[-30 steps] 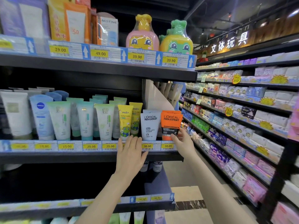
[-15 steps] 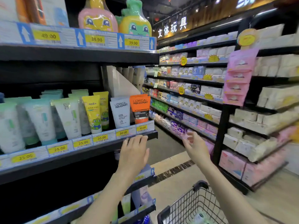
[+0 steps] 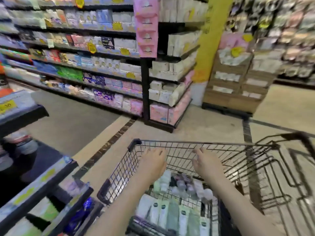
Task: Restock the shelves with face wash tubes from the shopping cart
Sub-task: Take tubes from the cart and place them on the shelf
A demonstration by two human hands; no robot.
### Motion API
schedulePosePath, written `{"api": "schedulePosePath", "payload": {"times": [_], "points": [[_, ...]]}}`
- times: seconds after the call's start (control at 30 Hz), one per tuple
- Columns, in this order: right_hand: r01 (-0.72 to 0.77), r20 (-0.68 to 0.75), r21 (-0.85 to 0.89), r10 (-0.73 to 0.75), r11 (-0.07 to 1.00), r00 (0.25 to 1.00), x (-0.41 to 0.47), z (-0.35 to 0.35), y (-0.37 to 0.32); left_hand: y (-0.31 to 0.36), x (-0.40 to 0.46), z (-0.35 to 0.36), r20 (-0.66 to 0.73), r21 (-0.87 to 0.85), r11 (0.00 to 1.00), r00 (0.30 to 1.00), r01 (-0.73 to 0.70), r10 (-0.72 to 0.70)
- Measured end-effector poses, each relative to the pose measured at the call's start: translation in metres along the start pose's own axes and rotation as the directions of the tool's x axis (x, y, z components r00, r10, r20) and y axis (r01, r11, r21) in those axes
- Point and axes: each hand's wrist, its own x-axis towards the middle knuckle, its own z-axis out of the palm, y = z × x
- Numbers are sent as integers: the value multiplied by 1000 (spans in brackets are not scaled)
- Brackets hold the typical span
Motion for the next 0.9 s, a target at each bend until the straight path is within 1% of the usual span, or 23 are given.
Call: {"api": "schedulePosePath", "payload": {"times": [0.1,0.23,0.37,0.47,0.57,0.67,0.73,0.8,0.83,0.9], "points": [[-91,80,-7,91,996,993,-4,27,31,23,25,44,113,-33,999,993,-39,42],[-197,183,7,192,980,964,3,67,66,42,62,102,258,-87,996,965,-34,55],[-278,270,20,263,960,926,18,116,95,52,88,158,362,-149,988,928,-32,84],[-323,345,19,297,946,890,32,156,111,56,107,199,416,-172,985,906,-8,80],[-359,401,10,325,933,856,46,200,124,56,120,244,504,-175,985,859,-3,92],[-392,473,-8,349,920,809,59,243,132,52,130,288,574,-153,988,816,32,62],[-401,514,-38,362,915,778,66,270,137,50,136,314,603,-151,983,798,102,10],[-427,543,-74,395,901,741,72,293,142,49,139,340,630,-185,955,774,232,-66],[-446,553,-88,416,891,722,76,303,144,50,141,352,628,-212,927,770,308,-113],[-490,589,-104,451,865,670,82,323,148,53,144,372,641,-272,836,737,477,-212]]}}
